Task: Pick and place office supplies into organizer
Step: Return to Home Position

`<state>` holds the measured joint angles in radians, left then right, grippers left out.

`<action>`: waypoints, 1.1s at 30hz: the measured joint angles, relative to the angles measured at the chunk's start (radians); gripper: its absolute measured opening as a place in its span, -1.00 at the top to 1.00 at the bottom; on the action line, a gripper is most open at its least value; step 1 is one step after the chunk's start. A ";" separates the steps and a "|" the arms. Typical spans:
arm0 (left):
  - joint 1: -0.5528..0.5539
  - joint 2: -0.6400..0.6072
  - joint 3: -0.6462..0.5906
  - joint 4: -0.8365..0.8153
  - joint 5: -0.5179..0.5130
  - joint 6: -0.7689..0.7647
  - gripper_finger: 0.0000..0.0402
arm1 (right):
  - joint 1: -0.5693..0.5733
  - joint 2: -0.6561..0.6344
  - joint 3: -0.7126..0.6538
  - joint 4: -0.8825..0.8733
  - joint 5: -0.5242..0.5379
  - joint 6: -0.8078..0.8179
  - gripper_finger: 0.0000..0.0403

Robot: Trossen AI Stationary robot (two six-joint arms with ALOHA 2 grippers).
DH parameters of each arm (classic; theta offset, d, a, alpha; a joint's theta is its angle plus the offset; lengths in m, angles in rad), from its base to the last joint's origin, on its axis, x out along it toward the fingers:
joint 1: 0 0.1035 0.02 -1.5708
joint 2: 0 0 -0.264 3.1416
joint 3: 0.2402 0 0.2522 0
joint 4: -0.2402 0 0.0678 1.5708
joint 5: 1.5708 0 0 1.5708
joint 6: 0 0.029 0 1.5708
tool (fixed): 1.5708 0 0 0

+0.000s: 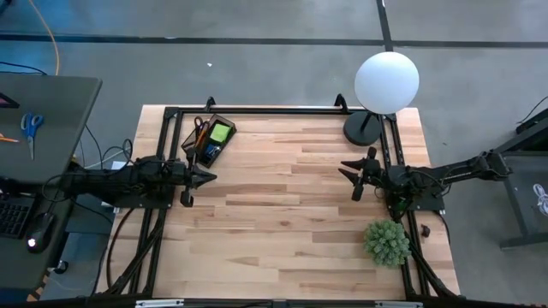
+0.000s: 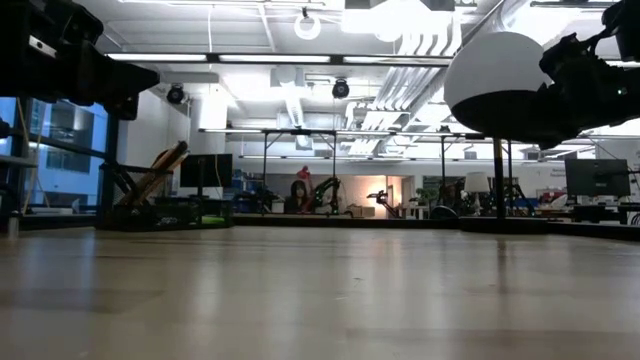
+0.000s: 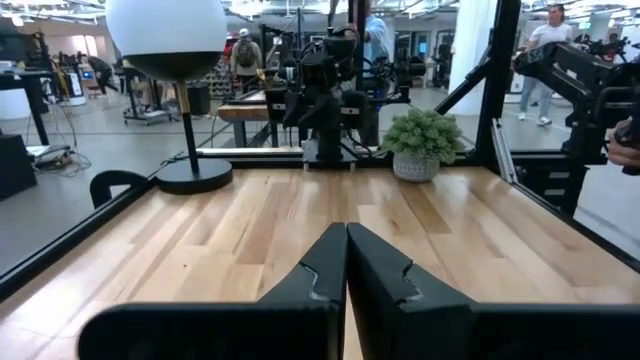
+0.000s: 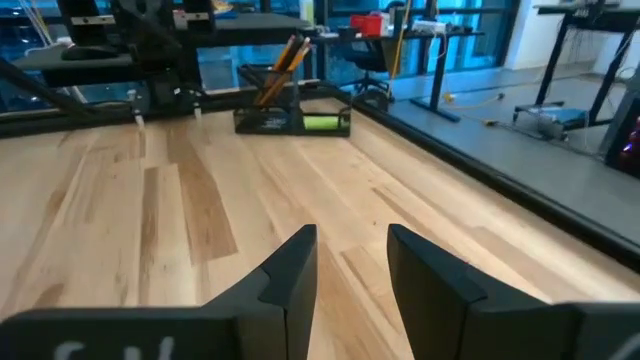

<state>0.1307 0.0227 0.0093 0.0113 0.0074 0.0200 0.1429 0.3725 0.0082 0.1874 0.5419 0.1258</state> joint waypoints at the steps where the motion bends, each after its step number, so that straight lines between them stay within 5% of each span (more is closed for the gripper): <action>1: 0.000 0.000 0.000 0.000 0.000 0.000 1.00 | 0.000 0.000 0.000 0.003 0.005 -0.008 0.42; 9: 0.000 0.000 0.000 0.000 0.000 0.002 1.00 | 0.013 -0.076 0.061 -0.014 -0.027 -0.104 0.42; 20: 0.000 0.000 0.000 0.000 0.000 0.002 1.00 | 0.015 -0.365 0.062 -0.315 0.048 -0.055 0.42; 33: 0.000 0.000 0.000 0.000 0.000 0.001 1.00 | 0.015 -0.360 0.066 -0.333 0.054 0.001 0.42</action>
<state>0.1307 0.0231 0.0093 0.0116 0.0074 0.0208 0.1581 0.0120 0.0746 -0.1459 0.5961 0.1269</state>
